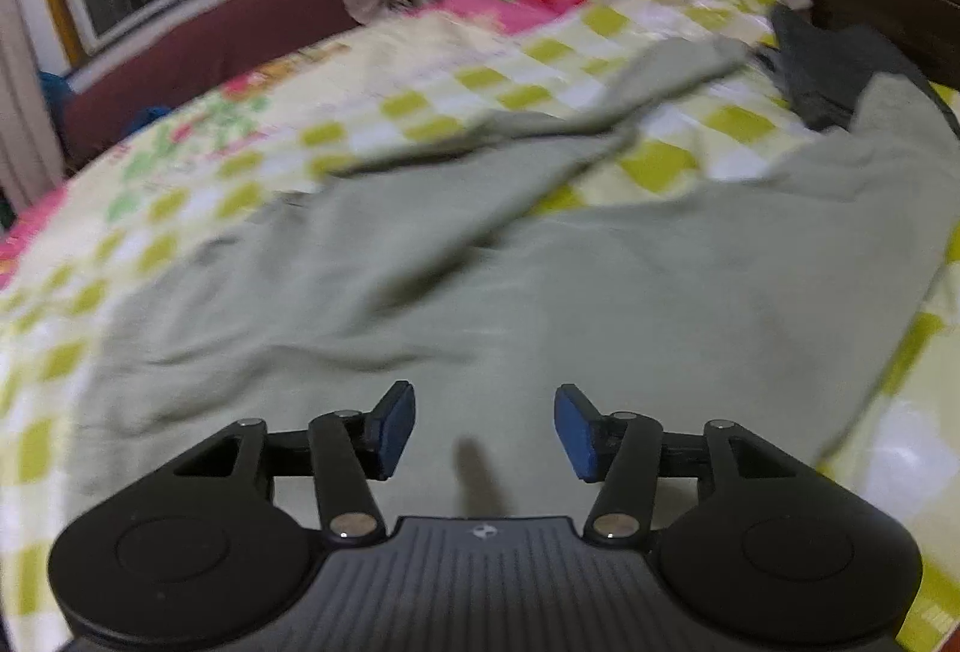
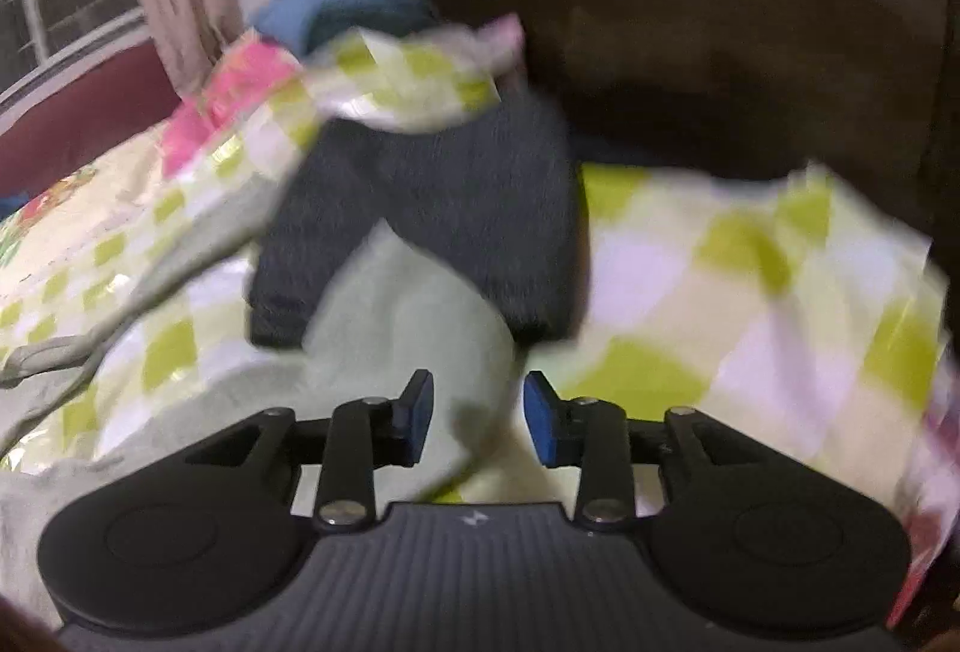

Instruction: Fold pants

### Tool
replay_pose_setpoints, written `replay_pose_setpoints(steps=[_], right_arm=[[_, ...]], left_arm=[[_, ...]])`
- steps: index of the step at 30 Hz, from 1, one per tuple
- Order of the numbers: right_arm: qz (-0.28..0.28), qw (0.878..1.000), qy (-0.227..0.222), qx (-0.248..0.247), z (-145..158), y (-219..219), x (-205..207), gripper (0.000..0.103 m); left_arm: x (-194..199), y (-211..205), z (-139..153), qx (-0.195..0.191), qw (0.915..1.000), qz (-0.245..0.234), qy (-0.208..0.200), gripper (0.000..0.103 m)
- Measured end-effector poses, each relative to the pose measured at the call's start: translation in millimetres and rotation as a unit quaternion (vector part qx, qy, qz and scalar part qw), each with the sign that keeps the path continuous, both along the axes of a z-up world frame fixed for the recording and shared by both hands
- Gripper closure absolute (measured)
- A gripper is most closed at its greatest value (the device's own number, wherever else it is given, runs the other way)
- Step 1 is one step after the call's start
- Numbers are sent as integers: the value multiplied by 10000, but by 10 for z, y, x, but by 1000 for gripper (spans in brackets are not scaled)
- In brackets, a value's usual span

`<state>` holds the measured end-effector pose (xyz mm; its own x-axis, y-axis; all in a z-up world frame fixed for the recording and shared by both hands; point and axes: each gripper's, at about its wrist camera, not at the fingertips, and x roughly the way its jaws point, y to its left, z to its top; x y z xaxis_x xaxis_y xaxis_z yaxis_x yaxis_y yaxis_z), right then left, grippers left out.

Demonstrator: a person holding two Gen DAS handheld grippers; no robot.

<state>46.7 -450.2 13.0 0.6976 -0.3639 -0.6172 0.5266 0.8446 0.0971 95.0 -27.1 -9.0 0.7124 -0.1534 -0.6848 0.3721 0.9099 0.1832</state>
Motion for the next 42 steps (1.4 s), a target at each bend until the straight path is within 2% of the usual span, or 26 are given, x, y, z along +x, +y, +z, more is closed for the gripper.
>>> replay_pose_setpoints(steps=[2,3,5,7,9,11,13,15,18,19,21,23,24,25,26,27,30,32,34,37,40,42], right_arm=[[553,9978,-100,-354,144,242,190,67],[987,9935,-90,-551,196,442,336,63],[1946,9777,3,-784,209,853,703,58],[2968,9501,174,-940,117,1308,1216,56],[3793,9164,377,-1222,-33,1796,1800,56],[4340,8903,524,-1279,-134,2185,2301,56],[4790,8658,670,-1282,-206,2504,2676,53],[5161,8371,857,-1598,-314,2787,3022,50],[5322,8156,1121,-1973,-459,2964,3269,41],[5339,8135,1215,-1960,-502,2960,3337,41],[5322,8130,1475,-1846,-640,2966,3495,41],[5234,8228,1493,-1635,-712,2945,3603,44],[5173,8305,1491,-1428,-716,2913,3637,60],[5163,8342,1546,-1168,-714,2884,3660,90],[5099,8381,1610,-1077,-709,2891,3661,101],[5033,8407,1625,-1161,-690,2904,3629,101],[4923,8477,1503,-1278,-541,2884,3509,101],[4936,8519,1230,-1246,-320,2853,3368,101],[4928,8563,846,-1297,-35,2822,3142,101],[5000,8542,301,-1393,397,2720,2589,101],[5147,8461,-97,-1381,685,2534,1784,101],[5252,8358,-190,-1589,674,2468,1237,101]], left_arm=[[103,250,88,142,9996,88,-222,32],[171,363,113,256,9990,130,-340,29],[369,625,130,550,9965,243,-574,25],[601,869,106,829,9936,359,-681,24],[917,1147,75,1046,9908,564,-655,24],[1230,1418,55,1044,9901,777,-525,24],[1559,1674,40,846,9911,994,-262,23],[1827,1835,-13,643,9919,1094,2,23],[2156,1919,-172,474,9919,1112,379,22],[2227,1905,-244,413,9919,1100,479,21],[2365,1916,-377,361,9907,1173,591,5],[2461,1968,-451,199,9886,1374,583,2],[2485,2018,-456,27,9870,1466,661,6],[2488,2068,-452,-170,9851,1537,747,11],[2476,2097,-441,-279,9842,1559,791,24],[2468,2108,-415,-289,9837,1578,806,40],[2460,2135,-321,-322,9816,1655,892,60],[2389,2092,-198,-245,9834,1613,789,67],[2207,2016,10,-162,9876,1494,451,69],[1713,2022,375,-383,9901,1347,-13,70],[982,2110,632,-629,9890,1293,-357,71],[458,2157,673,-692,9882,1270,-506,71]])
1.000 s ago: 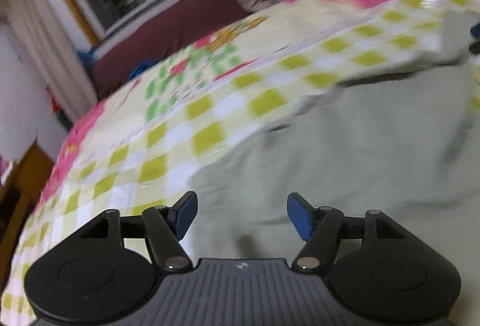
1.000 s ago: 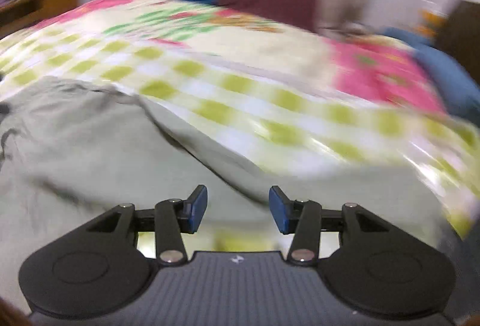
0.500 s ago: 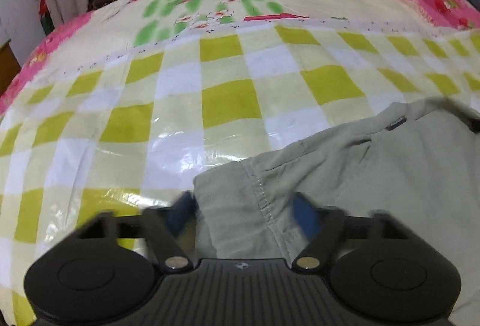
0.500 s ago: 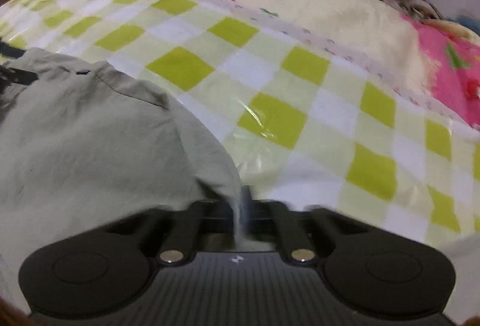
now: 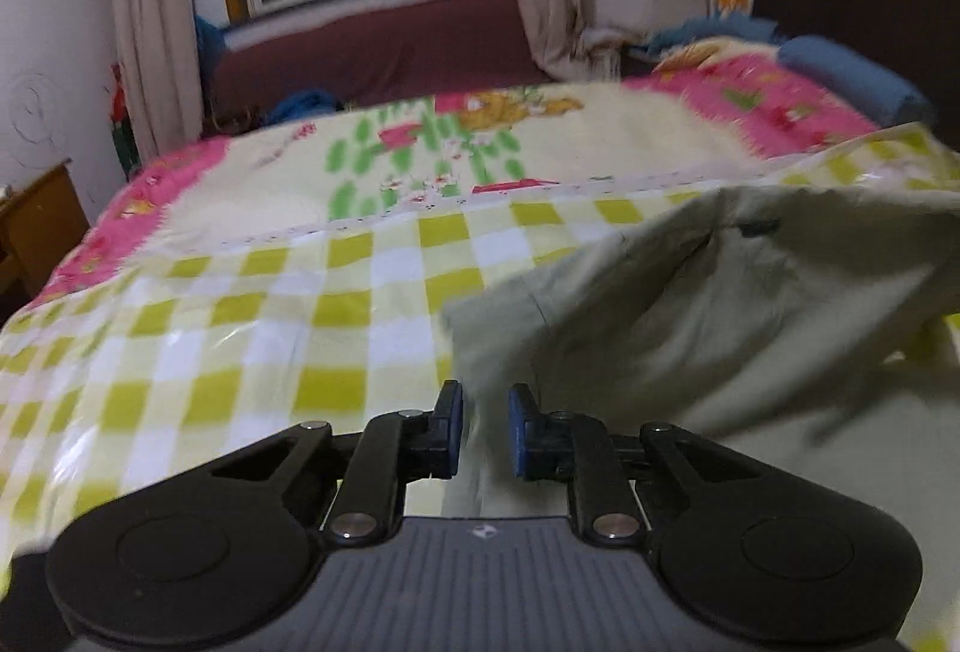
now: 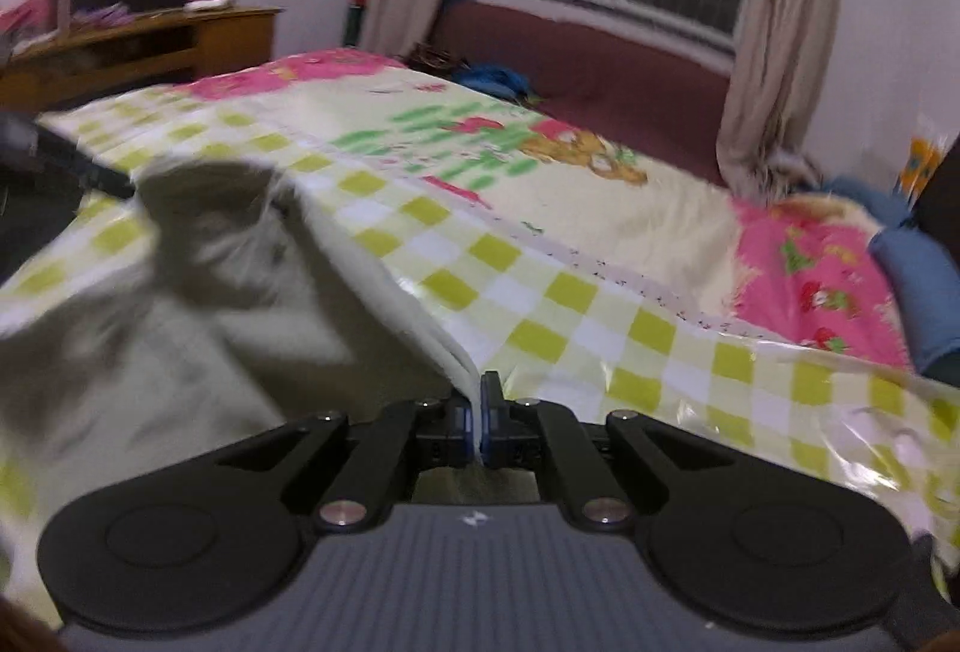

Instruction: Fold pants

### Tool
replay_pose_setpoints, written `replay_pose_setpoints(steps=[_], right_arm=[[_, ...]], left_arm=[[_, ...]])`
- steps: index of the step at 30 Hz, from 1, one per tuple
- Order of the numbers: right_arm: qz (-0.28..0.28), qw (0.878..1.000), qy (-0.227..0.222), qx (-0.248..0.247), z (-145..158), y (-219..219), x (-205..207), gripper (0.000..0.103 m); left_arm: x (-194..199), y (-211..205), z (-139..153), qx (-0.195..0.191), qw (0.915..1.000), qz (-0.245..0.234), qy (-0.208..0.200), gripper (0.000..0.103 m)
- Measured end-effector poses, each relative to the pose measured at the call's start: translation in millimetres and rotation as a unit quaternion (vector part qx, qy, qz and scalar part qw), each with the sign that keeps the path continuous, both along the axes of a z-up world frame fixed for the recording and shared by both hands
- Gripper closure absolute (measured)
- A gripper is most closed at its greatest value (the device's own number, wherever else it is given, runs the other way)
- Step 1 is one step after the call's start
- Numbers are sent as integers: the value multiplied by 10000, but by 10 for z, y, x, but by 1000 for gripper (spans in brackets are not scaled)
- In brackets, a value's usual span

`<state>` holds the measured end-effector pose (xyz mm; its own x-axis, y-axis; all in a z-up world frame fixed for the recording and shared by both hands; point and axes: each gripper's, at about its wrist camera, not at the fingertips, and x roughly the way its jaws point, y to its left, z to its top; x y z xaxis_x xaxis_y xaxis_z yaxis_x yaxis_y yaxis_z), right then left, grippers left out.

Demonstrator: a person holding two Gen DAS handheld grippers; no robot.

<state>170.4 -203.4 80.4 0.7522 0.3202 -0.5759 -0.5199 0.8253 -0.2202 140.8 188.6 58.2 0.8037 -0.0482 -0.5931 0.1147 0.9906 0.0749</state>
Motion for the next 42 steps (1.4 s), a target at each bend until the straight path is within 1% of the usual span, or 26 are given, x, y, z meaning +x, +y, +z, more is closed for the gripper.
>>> replay_pose_setpoints(steps=[1,2,3,4,6,7,8,10,11,12,13,14,17,19,21,23,25,26,28,29,30,33,35,37,40,42], right_arm=[[53,10000,27,-67,-67,1,-191,100],[93,9996,219,-134,-227,4,-397,99],[119,9986,477,-206,-385,28,-477,99],[77,9967,756,-286,-579,57,-555,99],[-67,9896,1354,-478,-1023,139,-644,98],[-61,9872,1458,-638,-1164,193,-684,98],[-6,9865,1385,-876,-1248,258,-742,98],[152,9860,1106,-1238,-1240,378,-805,95],[226,9855,1030,-1330,-1188,420,-787,95],[235,9840,1003,-1452,-1146,447,-748,87],[206,9833,955,-1538,-1123,450,-718,78],[136,9842,816,-1565,-1075,465,-712,77],[174,9880,474,-1460,-913,574,-689,76],[427,9902,284,-1302,-845,776,-686,71],[863,9882,160,-1258,-863,1093,-689,65],[1337,9820,-65,-1331,-940,1417,-678,64],[1659,9753,-256,-1437,-1000,1648,-695,59],[1798,9730,-292,-1421,-1022,1734,-681,57],[2020,9687,-231,-1423,-1095,1900,-624,47],[2072,9674,-237,-1439,-1148,1962,-587,46],[2115,9661,-234,-1459,-1208,2020,-547,47],[2066,9642,-389,-1616,-1381,2241,-436,49],[1863,9682,-434,-1615,-1423,2331,-357,64],[1695,9746,-206,-1450,-1405,2362,-225,84],[1633,9783,-102,-1273,-1294,2333,-210,99],[1677,9791,-135,-1140,-1174,2288,-286,101]], left_arm=[[-266,31,-45,-64,10000,44,46,71],[-460,50,-133,-70,9998,126,131,71],[-605,63,-248,-34,9994,214,264,71],[-714,79,-401,-3,9983,312,490,71],[-808,120,-682,-160,9940,514,948,71],[-834,136,-779,-245,9925,568,1058,71],[-866,120,-806,-246,9930,566,1004,71],[-829,49,-734,-105,9957,393,830,70],[-801,10,-687,-28,9970,262,724,64],[-733,-25,-629,52,9981,136,604,54],[-667,-59,-587,155,9987,31,478,50],[-604,-93,-551,275,9989,-44,366,45],[-513,-185,-547,514,9982,-242,171,44],[-387,-201,-590,584,9976,-329,167,40],[-242,-163,-635,406,9982,-353,277,36],[-122,-109,-672,222,9986,-292,391,36],[-63,-93,-738,257,9983,-294,441,35],[-20,-86,-770,271,9979,-331,482,35],[39,-85,-852,313,9971,-343,596,35],[70,-86,-889,319,9966,-317,688,39],[92,-84,-914,254,9962,-306,775,49],[84,-41,-879,-14,9959,-303,848,62],[73,1,-815,-163,9959,-269,848,67],[69,65,-752,-377,9954,-230,848,69],[43,147,-632,-722,9939,-223,803,71],[-18,171,-536,-805,9938,-257,719,72]])
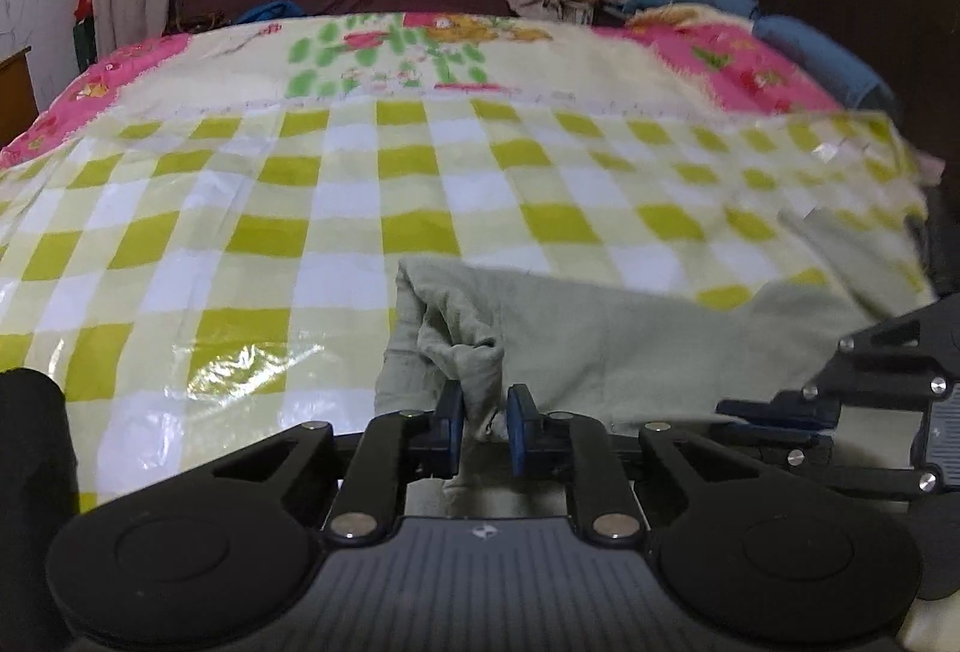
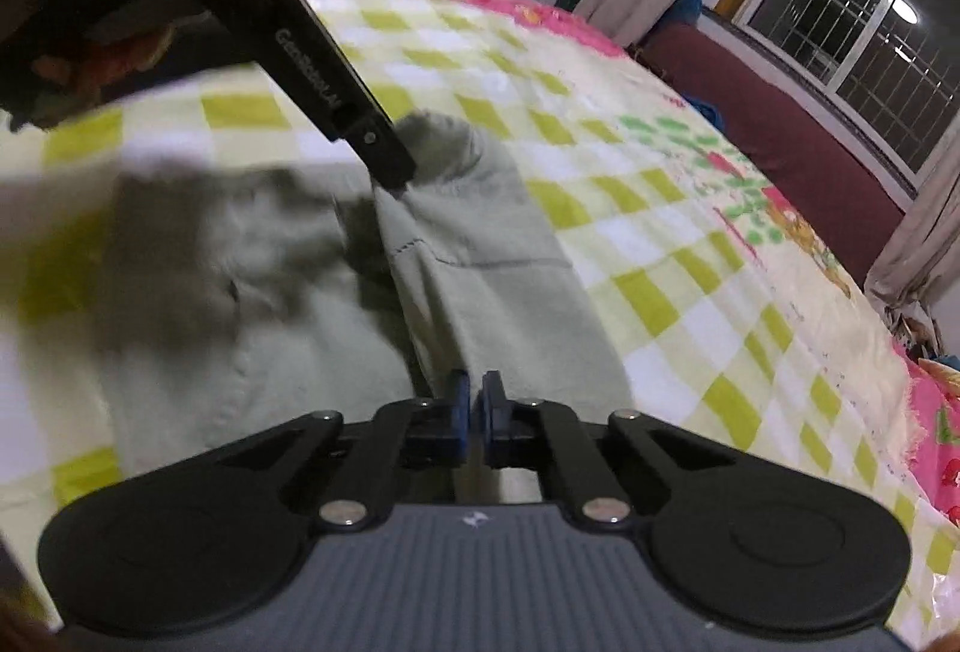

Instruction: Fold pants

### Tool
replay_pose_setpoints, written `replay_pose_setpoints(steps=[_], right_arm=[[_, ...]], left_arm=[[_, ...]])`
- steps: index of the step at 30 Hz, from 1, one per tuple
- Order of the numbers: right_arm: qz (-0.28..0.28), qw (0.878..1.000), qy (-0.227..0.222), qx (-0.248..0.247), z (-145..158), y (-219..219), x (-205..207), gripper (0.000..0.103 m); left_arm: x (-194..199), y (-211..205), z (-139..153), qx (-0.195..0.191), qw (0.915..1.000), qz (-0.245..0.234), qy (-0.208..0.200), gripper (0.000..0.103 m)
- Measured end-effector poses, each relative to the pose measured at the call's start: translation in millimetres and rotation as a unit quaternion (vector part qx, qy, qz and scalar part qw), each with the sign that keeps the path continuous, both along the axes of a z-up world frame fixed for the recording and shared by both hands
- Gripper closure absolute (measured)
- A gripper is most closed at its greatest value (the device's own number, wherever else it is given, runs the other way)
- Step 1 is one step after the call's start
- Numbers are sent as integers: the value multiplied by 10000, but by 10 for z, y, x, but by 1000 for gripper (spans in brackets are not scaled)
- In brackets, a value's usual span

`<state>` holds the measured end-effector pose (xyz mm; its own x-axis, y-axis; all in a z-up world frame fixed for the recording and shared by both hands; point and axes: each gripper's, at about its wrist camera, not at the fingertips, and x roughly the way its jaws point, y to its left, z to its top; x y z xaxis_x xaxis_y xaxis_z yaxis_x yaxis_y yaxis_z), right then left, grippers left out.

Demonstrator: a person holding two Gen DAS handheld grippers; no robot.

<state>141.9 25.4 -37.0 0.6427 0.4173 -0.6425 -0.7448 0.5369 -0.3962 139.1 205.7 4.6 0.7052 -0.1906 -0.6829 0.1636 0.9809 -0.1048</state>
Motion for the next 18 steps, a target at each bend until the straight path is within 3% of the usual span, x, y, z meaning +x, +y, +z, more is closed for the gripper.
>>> replay_pose_setpoints(steps=[8,14,18], right_arm=[[543,9967,235,550,415,-89,-476,103],[755,9934,793,332,85,53,-673,103],[685,9941,793,272,72,34,-663,103]], left_arm=[[-612,222,264,-127,9997,176,-103,75],[-1048,390,-104,-318,9963,693,408,75],[-1119,400,-224,-391,9955,766,399,75]])
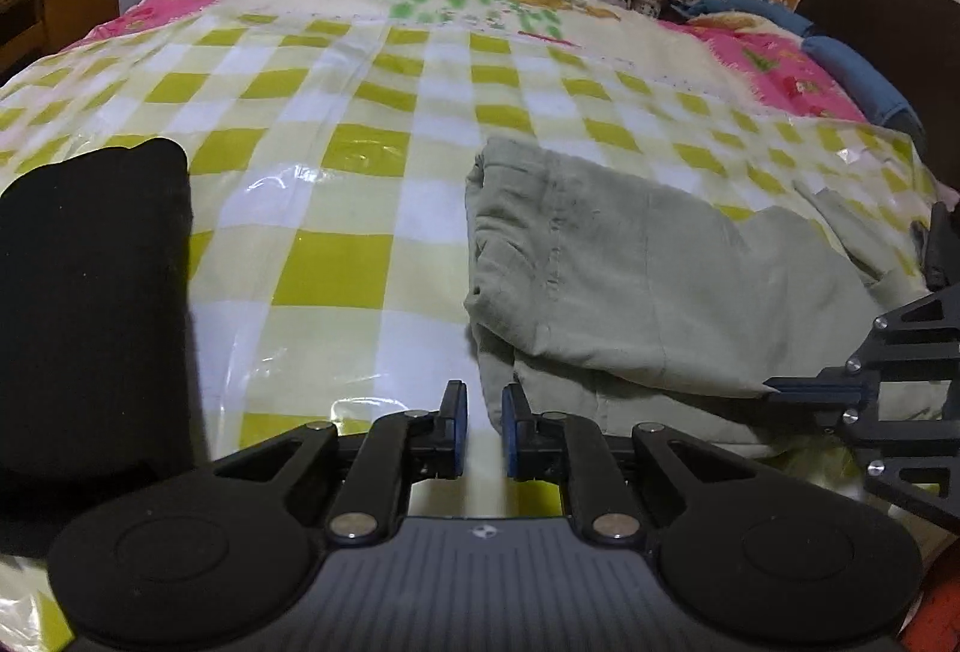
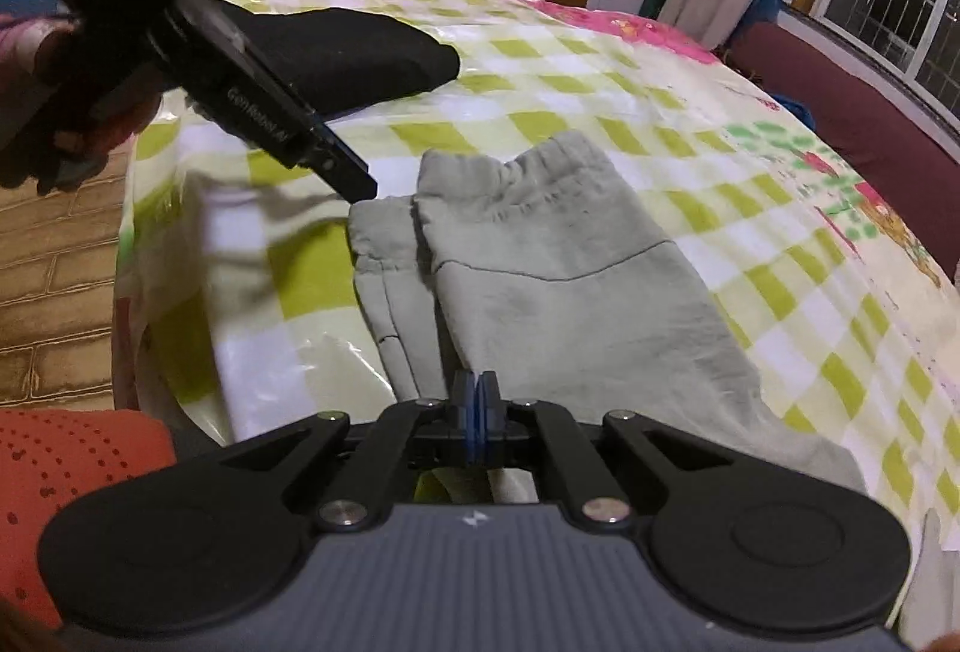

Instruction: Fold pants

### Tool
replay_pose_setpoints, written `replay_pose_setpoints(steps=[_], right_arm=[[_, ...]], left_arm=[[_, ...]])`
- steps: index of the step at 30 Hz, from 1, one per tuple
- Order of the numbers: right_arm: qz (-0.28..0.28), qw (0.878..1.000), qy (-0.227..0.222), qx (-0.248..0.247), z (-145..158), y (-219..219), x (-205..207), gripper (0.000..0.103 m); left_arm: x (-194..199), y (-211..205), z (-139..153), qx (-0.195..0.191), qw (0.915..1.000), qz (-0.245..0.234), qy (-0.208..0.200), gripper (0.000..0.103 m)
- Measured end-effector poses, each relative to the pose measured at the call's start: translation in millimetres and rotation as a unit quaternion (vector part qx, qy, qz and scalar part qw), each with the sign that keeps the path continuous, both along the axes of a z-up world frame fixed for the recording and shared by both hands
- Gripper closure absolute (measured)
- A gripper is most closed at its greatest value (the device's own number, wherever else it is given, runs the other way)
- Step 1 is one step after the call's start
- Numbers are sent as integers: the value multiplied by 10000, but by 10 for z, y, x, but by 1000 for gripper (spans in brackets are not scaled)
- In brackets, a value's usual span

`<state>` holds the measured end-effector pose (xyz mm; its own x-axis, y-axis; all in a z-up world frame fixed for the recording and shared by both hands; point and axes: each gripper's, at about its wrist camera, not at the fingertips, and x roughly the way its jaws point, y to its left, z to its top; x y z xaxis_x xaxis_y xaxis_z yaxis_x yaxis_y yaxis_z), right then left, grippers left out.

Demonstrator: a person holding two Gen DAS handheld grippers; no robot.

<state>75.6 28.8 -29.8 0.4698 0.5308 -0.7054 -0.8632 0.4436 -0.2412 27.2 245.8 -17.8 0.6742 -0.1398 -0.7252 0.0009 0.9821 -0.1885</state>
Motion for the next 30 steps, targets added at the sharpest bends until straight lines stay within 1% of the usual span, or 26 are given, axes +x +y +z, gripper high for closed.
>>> replay_pose_setpoints(steps=[2,4,5,6,7,8,9,11,12,13,14,15,16,17,18,19,20,21,23,25,26,27,28,29,30], right_arm=[[4,10000,-96,-19,51,-8,15,103],[-53,10000,-47,-3,101,-44,46,103],[-77,10000,-33,-29,114,-52,77,102],[-84,9999,-56,-108,114,-39,92,101],[-89,9997,-85,-214,99,-11,91,100],[-75,9994,-181,-277,80,17,76,99],[-14,9990,-296,-323,62,40,51,94],[221,9978,-452,-423,15,128,-15,76],[358,9972,-476,-446,-17,184,-38,55],[468,9966,-497,-455,-53,231,-44,49],[558,9956,-572,-490,-111,301,-42,50],[562,9945,-678,-563,-170,361,-25,50],[510,9936,-780,-630,-230,412,9,55],[452,9937,-784,-657,-283,455,68,64],[373,9950,-645,-660,-288,478,133,83],[250,9971,-415,-581,-251,472,198,94],[148,9985,-262,-464,-188,436,239,95],[90,9991,-189,-364,-114,387,258,96],[12,9998,-66,-195,50,300,251,97],[89,9999,105,52,220,200,197,97],[147,9998,107,53,257,176,159,97],[181,9998,49,-39,251,177,128,96],[207,9997,0,-119,209,192,118,91],[178,9996,-18,-228,129,219,129,88],[126,9994,19,-315,50,271,158,82]], left_arm=[[10,-28,51,139,9997,-72,-180,73],[31,-101,112,478,9978,-261,-387,63],[47,-136,133,667,9960,-342,-480,51],[66,-170,143,833,9941,-416,-565,43],[87,-197,142,957,9922,-493,-635,41],[118,-213,136,1004,9911,-569,-660,40],[154,-226,128,979,9910,-648,-642,40],[211,-237,91,902,9908,-809,-608,40],[238,-264,62,952,9898,-881,-592,40],[258,-298,33,1051,9887,-905,-575,40],[285,-327,0,1177,9877,-889,-509,42],[321,-333,-36,1270,9873,-859,-419,52],[346,-323,-66,1253,9880,-837,-336,58],[365,-295,-74,1189,9894,-784,-281,64],[368,-262,-64,1108,9907,-745,-264,66],[350,-234,-44,1011,9918,-724,-278,67],[324,-198,-1,892,9931,-703,-306,70],[292,-173,43,790,9939,-690,-341,72],[224,-159,136,625,9948,-678,-424,72],[157,-156,211,568,9948,-693,-475,75],[133,-159,226,528,9950,-714,-462,77],[114,-161,225,456,9952,-750,-428,77],[105,-174,204,422,9954,-775,-384,77],[107,-191,164,471,9954,-773,-323,77],[119,-207,116,559,9954,-734,-252,77]])
